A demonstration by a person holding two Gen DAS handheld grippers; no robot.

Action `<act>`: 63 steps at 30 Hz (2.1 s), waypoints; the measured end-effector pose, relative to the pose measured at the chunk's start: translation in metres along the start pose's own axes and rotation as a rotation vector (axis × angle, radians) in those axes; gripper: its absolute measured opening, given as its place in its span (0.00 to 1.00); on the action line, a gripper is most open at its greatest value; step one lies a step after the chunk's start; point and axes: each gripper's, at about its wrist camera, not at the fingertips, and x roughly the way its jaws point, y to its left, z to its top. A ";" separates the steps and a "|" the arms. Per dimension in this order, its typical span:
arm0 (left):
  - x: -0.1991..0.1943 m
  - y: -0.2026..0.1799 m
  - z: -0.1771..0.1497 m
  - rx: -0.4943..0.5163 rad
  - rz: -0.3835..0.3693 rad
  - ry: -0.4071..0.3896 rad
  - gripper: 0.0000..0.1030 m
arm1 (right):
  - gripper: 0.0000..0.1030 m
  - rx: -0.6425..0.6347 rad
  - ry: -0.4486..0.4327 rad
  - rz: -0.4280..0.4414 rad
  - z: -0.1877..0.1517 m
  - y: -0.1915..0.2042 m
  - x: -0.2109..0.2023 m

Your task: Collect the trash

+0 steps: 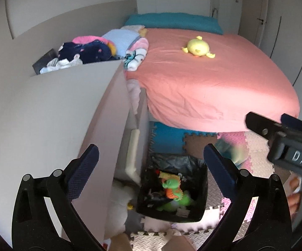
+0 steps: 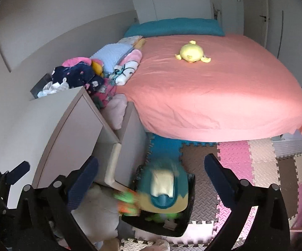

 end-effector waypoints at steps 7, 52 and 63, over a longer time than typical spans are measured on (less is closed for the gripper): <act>0.000 0.016 -0.003 -0.034 -0.014 0.020 0.94 | 0.98 0.000 -0.002 0.019 -0.001 0.008 -0.001; -0.105 0.232 -0.090 -0.316 0.120 -0.045 0.94 | 0.98 -0.323 -0.009 0.265 -0.053 0.255 -0.057; -0.151 0.324 -0.156 -0.463 0.233 -0.038 0.94 | 0.98 -0.440 0.043 0.373 -0.106 0.349 -0.062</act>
